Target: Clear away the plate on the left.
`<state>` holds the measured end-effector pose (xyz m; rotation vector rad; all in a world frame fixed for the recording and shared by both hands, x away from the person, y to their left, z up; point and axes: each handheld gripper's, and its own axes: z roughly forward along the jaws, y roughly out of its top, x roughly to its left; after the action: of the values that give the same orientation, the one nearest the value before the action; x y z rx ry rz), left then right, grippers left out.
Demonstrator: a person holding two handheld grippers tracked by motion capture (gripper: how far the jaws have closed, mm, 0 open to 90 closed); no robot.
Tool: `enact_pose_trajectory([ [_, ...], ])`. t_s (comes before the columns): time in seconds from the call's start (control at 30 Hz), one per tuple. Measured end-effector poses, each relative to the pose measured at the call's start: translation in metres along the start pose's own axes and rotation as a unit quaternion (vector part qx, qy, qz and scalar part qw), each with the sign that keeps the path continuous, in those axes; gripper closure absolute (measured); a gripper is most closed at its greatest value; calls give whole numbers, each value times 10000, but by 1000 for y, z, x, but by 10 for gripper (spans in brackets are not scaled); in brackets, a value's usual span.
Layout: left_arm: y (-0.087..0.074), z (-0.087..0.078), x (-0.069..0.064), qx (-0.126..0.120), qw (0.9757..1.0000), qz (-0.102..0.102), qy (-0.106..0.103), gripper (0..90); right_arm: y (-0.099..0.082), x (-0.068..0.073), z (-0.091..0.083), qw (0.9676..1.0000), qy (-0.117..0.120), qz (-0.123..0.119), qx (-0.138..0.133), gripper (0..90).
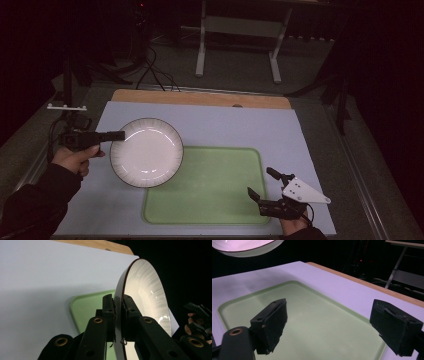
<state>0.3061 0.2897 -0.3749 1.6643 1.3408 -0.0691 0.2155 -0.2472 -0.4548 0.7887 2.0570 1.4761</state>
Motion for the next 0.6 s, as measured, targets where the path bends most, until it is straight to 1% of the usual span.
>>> enact_pose_trajectory([
  [0.17,7,13,-11,90,9998,100,-131,824,0,0,0,10000,9,-9,-15,143],
  [0.2,8,15,-12,105,9997,132,-150,824,0,0,-1,10000,4,-29,-23,143],
  [0.27,10,21,-16,148,9997,132,-168,825,1,0,-1,10000,3,-24,-36,142],
  [0.3,10,24,-19,155,9995,185,-197,825,1,0,-2,10000,1,-20,-40,143],
  [0.33,11,27,-21,171,9995,182,-186,825,1,0,-2,10000,-3,-26,-49,143],
  [0.4,12,33,-25,229,9992,244,-231,825,1,0,-2,10000,-8,-34,-60,143],
  [0.47,13,36,-27,250,9991,232,-253,825,1,0,-3,10000,-8,-38,-65,143],
  [0.5,14,41,-30,283,9988,274,-295,825,1,0,-3,10000,-13,-39,-74,143],
  [0.6,16,49,-36,310,9984,302,-364,824,1,1,-3,10000,5,-69,-49,143],
])
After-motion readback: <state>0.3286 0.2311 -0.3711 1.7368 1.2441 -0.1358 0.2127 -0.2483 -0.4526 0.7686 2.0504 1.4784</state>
